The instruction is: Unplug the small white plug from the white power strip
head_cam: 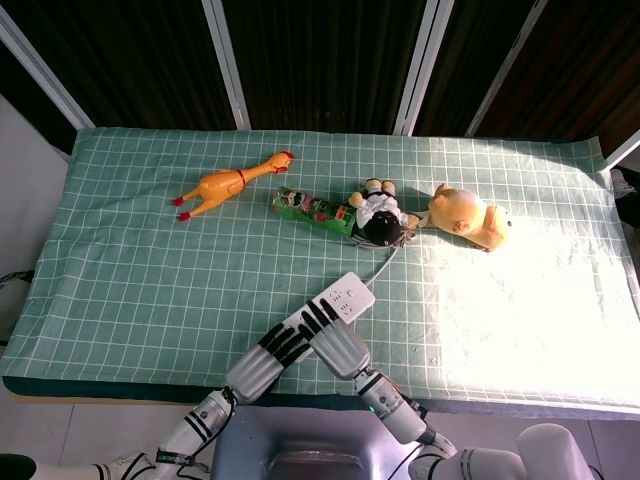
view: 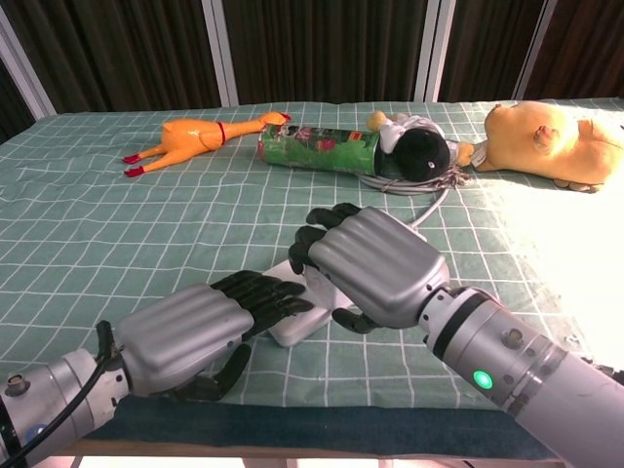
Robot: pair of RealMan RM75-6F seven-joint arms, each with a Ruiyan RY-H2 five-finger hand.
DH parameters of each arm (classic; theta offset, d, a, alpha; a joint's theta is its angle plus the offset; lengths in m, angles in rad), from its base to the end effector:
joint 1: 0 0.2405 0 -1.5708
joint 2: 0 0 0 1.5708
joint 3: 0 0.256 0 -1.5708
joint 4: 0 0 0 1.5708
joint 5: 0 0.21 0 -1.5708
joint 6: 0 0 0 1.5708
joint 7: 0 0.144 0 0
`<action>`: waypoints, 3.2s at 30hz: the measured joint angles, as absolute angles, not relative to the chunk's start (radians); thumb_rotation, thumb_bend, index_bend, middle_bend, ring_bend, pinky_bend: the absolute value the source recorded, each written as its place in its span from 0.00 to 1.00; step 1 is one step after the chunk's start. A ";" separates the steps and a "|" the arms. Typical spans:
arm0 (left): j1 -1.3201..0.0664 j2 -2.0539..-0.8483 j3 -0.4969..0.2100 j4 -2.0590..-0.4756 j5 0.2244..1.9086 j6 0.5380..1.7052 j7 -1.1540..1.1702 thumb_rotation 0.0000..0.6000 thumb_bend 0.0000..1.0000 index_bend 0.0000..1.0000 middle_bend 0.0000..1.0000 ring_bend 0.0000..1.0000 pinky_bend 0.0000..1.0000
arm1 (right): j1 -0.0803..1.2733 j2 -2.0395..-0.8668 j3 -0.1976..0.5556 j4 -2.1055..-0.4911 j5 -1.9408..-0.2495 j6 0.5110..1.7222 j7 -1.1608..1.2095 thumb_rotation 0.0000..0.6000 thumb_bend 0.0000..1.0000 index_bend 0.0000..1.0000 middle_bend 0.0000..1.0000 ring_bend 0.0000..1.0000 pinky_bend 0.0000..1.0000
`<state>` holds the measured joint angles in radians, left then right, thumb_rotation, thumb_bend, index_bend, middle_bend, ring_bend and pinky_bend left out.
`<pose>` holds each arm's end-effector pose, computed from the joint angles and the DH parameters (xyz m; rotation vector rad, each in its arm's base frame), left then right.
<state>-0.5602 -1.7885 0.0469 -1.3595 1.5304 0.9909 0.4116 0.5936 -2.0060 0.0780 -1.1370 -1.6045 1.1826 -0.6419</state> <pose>-0.1565 0.2245 -0.1089 -2.2460 -0.7343 -0.9065 -0.1074 -0.2555 -0.1218 1.9979 -0.3374 1.0126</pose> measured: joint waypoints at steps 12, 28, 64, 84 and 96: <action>-0.564 -1.788 0.051 -1.357 1.530 0.992 0.413 1.00 0.81 0.00 0.00 0.00 0.01 | 0.592 -2.019 0.080 -1.128 -1.603 1.201 -0.654 1.00 0.45 0.66 0.47 0.35 0.49; -0.562 -1.801 0.057 -1.357 1.527 0.996 0.440 1.00 0.81 0.00 0.00 0.00 0.01 | 0.589 -2.010 0.083 -1.155 -1.631 1.255 -0.613 1.00 0.47 0.79 0.57 0.45 0.60; -0.557 -1.681 0.026 -1.461 1.551 1.089 0.429 1.00 0.74 0.00 0.00 0.00 0.01 | 0.451 -1.539 -0.018 -1.357 -1.443 1.121 -1.016 1.00 0.45 0.41 0.40 0.31 0.49; -0.455 -1.532 0.083 -1.472 1.642 1.291 0.287 1.00 0.68 0.00 0.00 0.00 0.02 | 0.341 -1.325 -0.039 -1.730 -1.405 1.296 -0.990 1.00 0.21 0.00 0.00 0.00 0.09; -0.212 -1.346 0.109 -1.373 1.612 1.626 0.098 1.00 0.54 0.00 0.00 0.00 0.03 | 0.128 -1.274 -0.095 -1.633 -1.564 1.584 -0.566 1.00 0.21 0.00 0.00 0.00 0.06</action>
<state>-0.2123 -1.3455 0.1086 -1.3725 1.6115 1.6260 0.0978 0.1281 -1.2737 -0.0946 -1.6330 -1.5644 1.5839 -0.5657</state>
